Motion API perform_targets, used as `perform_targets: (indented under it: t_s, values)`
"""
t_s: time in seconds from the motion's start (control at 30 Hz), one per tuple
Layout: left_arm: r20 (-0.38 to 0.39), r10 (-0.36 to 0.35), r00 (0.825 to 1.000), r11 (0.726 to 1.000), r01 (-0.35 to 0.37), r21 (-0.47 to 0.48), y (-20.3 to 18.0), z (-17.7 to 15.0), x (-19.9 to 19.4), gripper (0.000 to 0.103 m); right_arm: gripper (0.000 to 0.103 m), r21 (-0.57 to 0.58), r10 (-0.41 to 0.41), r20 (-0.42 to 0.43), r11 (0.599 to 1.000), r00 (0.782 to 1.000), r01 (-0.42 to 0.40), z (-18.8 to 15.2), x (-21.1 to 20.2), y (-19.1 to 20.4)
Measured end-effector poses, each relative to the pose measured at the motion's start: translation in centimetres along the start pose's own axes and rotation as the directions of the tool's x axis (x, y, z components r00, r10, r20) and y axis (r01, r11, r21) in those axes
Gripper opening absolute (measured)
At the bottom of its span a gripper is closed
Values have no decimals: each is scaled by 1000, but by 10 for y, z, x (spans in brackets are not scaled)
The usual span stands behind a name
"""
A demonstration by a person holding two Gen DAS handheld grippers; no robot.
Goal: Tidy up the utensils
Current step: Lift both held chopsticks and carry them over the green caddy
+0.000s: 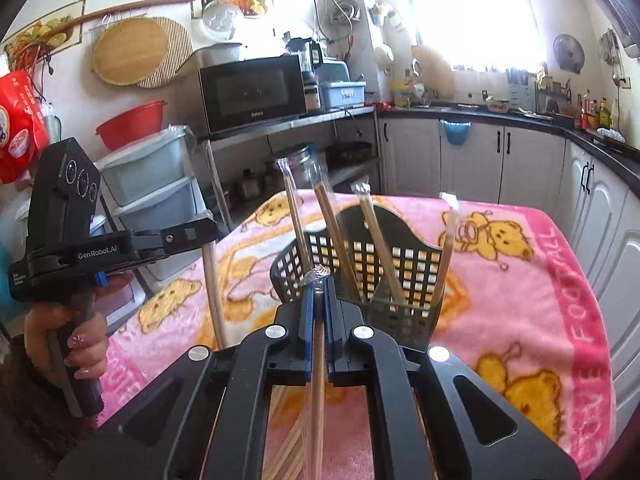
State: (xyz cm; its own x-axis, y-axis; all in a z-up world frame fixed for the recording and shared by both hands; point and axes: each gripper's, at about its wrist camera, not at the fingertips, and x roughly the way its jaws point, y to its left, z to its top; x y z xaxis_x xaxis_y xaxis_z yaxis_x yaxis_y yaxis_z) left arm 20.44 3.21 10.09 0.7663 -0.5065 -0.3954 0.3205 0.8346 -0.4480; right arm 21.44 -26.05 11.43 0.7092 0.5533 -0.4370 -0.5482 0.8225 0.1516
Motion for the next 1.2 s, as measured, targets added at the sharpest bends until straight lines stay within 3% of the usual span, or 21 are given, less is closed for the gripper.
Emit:
perform_targets:
  t_s: [0.4, 0.7, 0.83, 1.2]
  values:
    - [111, -32, 993, 998, 24, 66, -25, 44, -8, 4, 5, -38, -15, 163, 999, 987, 21, 44, -23, 1]
    - [206, -14, 979, 993, -10, 114, -33, 84, -22, 4, 5, -85, -21, 287, 995, 958, 47, 78, -25, 6]
    - [258, -3, 966, 992, -30, 124, -35, 99, -28, 4, 5, -110, -14, 355, 992, 935, 56, 94, -26, 10]
    - [338, 72, 939, 985, -119, 121, -25, 124, -12, 4, 5, -111, -50, 413, 988, 909, 105, 114, 13, -1]
